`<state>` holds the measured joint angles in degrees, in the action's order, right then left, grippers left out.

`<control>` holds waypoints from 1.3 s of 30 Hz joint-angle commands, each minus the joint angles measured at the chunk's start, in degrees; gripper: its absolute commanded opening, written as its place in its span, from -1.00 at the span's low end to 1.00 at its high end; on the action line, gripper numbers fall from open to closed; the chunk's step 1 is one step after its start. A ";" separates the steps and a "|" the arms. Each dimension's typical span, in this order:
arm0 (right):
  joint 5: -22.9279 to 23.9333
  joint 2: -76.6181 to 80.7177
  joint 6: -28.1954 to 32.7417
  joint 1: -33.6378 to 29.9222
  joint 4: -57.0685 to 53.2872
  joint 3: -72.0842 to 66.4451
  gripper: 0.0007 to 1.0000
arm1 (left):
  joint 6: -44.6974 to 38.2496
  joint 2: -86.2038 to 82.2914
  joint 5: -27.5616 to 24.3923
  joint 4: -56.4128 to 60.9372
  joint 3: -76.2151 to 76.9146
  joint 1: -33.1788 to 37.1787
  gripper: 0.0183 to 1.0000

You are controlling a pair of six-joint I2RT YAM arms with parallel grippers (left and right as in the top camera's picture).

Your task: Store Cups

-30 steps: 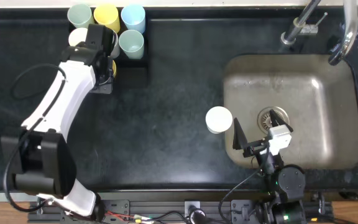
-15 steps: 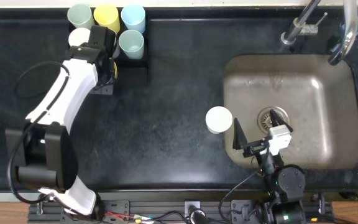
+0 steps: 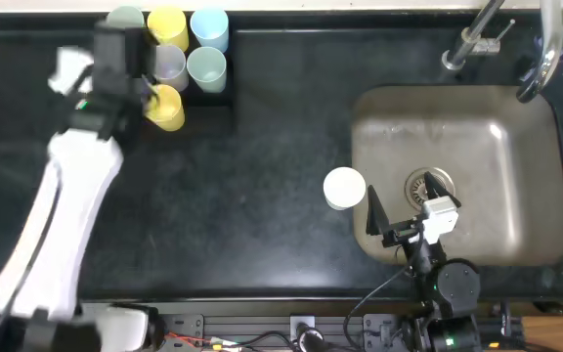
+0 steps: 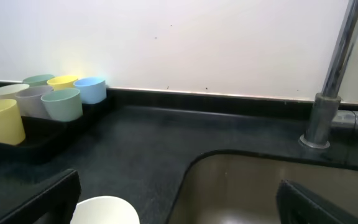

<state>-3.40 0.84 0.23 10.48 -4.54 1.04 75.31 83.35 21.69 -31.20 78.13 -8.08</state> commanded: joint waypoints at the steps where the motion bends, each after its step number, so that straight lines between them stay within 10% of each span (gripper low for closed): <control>1: 0.46 -0.59 0.17 -0.35 0.33 -0.76 1.00 | -44.41 -10.99 -1.01 8.68 0.57 0.52 0.54; 12: 0.46 -0.59 0.17 -0.35 0.33 -0.76 1.00 | -72.54 -34.32 -12.35 19.32 -20.85 1.77 0.74; 16: 0.46 -0.59 0.17 -0.35 0.33 -0.76 0.99 | -72.59 -44.06 -13.79 25.33 -34.27 1.81 1.00; 39: 0.46 -0.59 0.17 -0.35 0.33 -0.76 1.00 | -72.26 -78.23 -15.72 31.41 -74.51 2.01 1.00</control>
<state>-3.40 0.84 0.23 10.48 -4.54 1.04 4.01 7.38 6.59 -0.43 6.24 -6.59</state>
